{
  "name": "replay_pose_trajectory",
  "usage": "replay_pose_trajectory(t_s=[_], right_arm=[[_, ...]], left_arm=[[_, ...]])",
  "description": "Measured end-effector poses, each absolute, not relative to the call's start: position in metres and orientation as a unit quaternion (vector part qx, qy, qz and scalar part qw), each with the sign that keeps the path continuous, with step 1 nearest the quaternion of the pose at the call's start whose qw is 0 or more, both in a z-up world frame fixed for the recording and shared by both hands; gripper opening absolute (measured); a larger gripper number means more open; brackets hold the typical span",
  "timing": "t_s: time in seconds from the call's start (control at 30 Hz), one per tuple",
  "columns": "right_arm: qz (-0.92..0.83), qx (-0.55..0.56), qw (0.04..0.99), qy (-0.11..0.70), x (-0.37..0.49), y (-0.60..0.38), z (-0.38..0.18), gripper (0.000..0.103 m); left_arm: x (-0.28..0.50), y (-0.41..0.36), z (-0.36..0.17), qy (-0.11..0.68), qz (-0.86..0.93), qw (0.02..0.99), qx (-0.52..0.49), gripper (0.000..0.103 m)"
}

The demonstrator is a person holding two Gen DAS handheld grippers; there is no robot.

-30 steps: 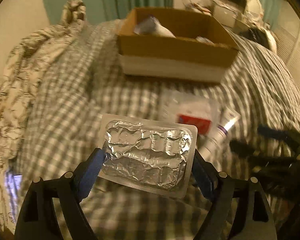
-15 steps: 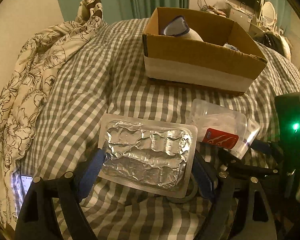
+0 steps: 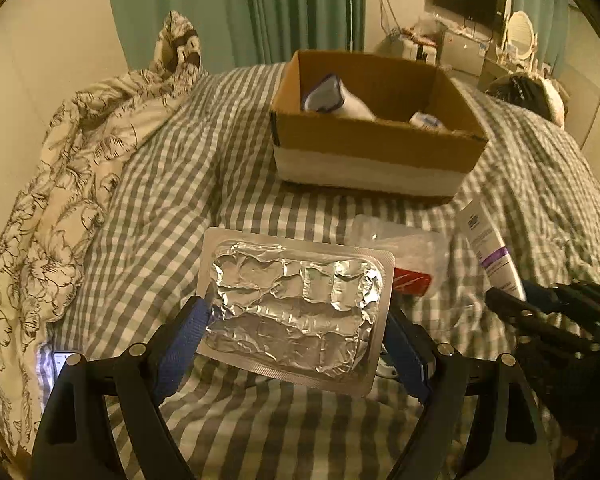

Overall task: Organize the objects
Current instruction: 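Drop the blister pack and toothpaste tube into the box with both grippers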

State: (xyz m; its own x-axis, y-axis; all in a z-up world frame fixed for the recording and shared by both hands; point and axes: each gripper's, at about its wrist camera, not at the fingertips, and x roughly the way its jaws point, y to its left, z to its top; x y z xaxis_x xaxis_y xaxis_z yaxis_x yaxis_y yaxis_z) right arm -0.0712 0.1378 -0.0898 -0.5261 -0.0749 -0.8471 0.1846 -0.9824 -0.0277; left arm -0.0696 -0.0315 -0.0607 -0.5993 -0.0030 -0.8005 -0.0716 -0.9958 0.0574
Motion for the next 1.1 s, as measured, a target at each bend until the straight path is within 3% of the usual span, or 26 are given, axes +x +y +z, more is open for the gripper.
replay_pose_trajectory(t_s=[0.37, 0.67, 0.87, 1.1], right_arm=[[-0.907, 0.409, 0.095, 0.009, -0.048, 0.167, -0.004, 0.021], [-0.928, 0.354, 0.110, 0.020, -0.111, 0.170, 0.059, 0.021], [-0.931, 0.346, 0.113, 0.017, -0.174, 0.167, 0.072, 0.021], [-0.920, 0.374, 0.113, 0.010, -0.247, 0.166, 0.044, 0.021]], left_arm=[[-0.072, -0.002, 0.001, 0.028, 0.914, 0.069, -0.398, 0.087], [-0.139, 0.022, 0.052, 0.046, 0.930, 0.086, -0.353, 0.087], [-0.207, 0.032, 0.058, 0.061, 0.933, 0.080, -0.345, 0.087], [-0.267, 0.034, 0.029, 0.064, 0.928, 0.076, -0.359, 0.087]])
